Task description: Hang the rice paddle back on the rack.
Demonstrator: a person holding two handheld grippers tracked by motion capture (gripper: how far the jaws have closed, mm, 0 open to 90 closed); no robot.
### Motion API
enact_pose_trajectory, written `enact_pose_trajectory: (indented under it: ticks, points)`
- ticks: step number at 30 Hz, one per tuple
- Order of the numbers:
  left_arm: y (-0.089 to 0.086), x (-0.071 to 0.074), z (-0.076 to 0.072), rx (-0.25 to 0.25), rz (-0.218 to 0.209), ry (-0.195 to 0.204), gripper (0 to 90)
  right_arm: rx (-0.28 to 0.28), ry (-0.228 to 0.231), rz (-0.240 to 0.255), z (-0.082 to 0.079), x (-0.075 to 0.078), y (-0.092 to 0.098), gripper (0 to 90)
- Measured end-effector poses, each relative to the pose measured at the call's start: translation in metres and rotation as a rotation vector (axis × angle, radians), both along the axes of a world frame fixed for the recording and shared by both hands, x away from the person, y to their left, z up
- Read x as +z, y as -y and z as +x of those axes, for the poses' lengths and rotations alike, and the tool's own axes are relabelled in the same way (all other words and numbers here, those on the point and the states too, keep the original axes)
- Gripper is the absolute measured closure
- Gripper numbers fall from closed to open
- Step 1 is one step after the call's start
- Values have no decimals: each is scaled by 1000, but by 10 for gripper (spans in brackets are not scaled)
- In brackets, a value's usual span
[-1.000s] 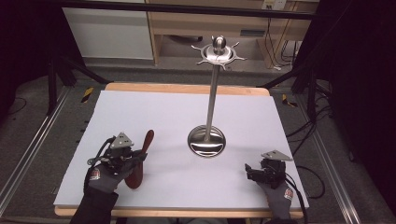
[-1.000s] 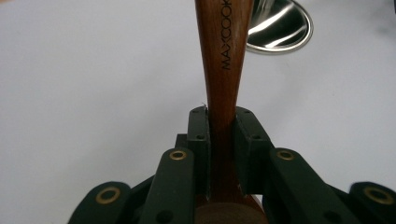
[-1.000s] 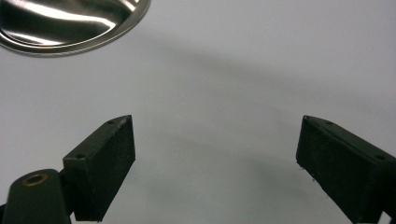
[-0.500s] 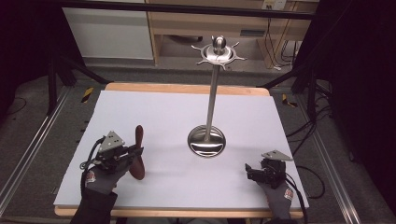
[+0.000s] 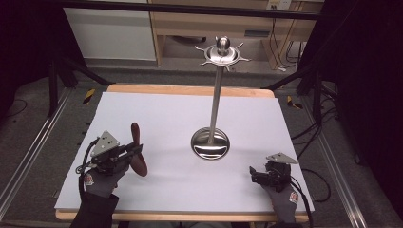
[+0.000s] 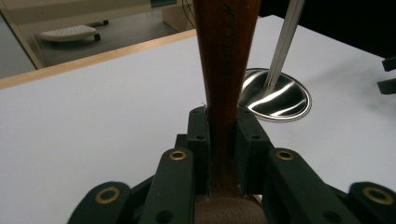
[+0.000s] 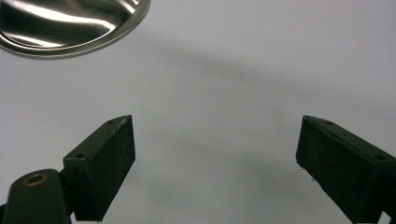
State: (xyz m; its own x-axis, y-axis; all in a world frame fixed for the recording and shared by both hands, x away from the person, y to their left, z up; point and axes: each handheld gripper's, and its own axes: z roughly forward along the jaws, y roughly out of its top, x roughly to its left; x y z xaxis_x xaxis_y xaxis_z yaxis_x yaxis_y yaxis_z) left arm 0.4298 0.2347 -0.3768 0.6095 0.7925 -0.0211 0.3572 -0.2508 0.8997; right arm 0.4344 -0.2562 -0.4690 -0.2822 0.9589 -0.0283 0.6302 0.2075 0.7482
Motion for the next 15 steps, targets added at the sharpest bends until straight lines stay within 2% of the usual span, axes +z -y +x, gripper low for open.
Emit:
enact_pose_trajectory:
  ticks: [6, 15]
  points:
    - [1, 7, 1, -10, 5, 26, 774, -2, 1, -4, 0, 0, 0, 120]
    - [6, 14, 6, -26, -19, 32, 774, -2, 4, -9, 0, 0, 0, 121]
